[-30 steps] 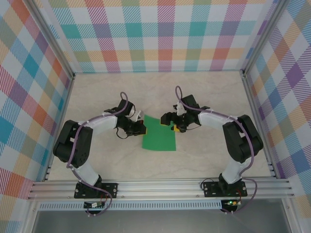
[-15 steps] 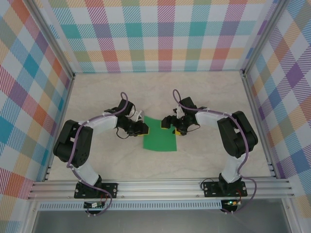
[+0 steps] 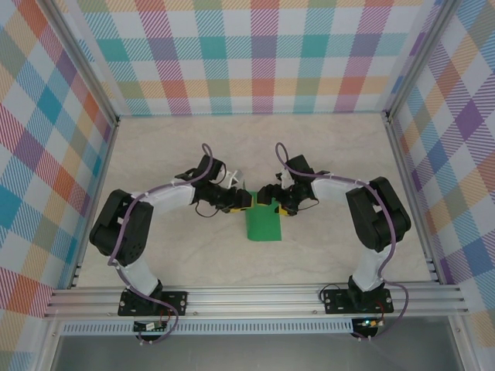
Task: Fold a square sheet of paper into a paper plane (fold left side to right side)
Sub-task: First fold in half a square sheet of paper at the center of the table.
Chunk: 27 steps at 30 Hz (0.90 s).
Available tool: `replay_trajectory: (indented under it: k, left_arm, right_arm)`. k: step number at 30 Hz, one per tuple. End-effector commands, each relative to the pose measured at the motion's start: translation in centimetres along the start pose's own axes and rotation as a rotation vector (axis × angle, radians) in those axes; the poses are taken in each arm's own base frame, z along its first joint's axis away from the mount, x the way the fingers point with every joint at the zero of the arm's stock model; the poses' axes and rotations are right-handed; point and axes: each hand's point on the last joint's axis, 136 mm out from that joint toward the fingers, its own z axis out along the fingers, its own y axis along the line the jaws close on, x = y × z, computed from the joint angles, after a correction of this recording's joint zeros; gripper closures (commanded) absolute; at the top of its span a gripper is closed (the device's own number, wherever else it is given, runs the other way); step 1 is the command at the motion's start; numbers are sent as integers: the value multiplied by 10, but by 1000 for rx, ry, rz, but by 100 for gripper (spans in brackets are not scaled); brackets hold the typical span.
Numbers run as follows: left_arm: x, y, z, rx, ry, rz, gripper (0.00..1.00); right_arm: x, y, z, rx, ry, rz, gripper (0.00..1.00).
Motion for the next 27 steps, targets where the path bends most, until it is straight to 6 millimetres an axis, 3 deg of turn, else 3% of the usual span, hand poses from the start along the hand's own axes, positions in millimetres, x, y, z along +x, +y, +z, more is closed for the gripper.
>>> replay_trajectory:
  k: [1,8,20,27]
  left_arm:
    - [-4,-11,10,31,11,10,52]
    - [-1,-6,22,20,28,3,59]
    - [-2,-2,29,24,29,-6,66]
    - [-2,-2,29,24,27,-5,72]
  right_arm:
    - [12,-19,8,41,20,38,11]
    - [2,-10,-4,2,-28,33,11]
    - [-12,28,-56,-131,-125,-30,10]
    - [-7,46,-49,-265,-84,9,42]
